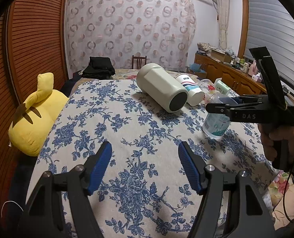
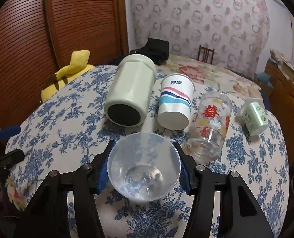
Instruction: Flip cup upright
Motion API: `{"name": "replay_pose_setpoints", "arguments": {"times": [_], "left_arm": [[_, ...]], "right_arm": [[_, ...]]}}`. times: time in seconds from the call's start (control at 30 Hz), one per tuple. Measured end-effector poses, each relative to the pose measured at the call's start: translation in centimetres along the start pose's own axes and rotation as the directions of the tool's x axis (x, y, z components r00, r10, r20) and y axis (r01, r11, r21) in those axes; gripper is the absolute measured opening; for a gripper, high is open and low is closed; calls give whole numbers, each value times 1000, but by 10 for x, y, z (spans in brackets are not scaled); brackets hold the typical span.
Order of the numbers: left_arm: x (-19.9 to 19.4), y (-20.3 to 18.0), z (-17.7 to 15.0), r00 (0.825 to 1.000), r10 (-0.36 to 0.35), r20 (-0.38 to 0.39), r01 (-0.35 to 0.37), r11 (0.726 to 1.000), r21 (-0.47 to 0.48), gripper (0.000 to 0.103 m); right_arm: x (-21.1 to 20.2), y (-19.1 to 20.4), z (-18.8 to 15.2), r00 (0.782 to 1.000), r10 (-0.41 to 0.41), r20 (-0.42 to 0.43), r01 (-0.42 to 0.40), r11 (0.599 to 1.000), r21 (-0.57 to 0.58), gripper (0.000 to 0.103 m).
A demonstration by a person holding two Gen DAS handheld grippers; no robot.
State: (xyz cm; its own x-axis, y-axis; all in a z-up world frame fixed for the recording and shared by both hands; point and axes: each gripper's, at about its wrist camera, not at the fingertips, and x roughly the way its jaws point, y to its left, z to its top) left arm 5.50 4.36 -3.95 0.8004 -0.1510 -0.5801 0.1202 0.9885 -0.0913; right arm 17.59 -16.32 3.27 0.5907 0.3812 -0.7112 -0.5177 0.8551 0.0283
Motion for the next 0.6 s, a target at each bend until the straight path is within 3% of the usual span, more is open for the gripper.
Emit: {"name": "replay_pose_setpoints", "arguments": {"times": [0.33, 0.6], "left_arm": [[-2, -1, 7, 1000, 14, 25, -14, 1000, 4, 69], [-6, -2, 13, 997, 44, 56, -44, 999, 3, 69]], "right_arm": [[-3, 8, 8, 1000, -15, 28, 15, 1000, -11, 57], [10, 19, 4, 1000, -2, -7, 2, 1000, -17, 58]]}}
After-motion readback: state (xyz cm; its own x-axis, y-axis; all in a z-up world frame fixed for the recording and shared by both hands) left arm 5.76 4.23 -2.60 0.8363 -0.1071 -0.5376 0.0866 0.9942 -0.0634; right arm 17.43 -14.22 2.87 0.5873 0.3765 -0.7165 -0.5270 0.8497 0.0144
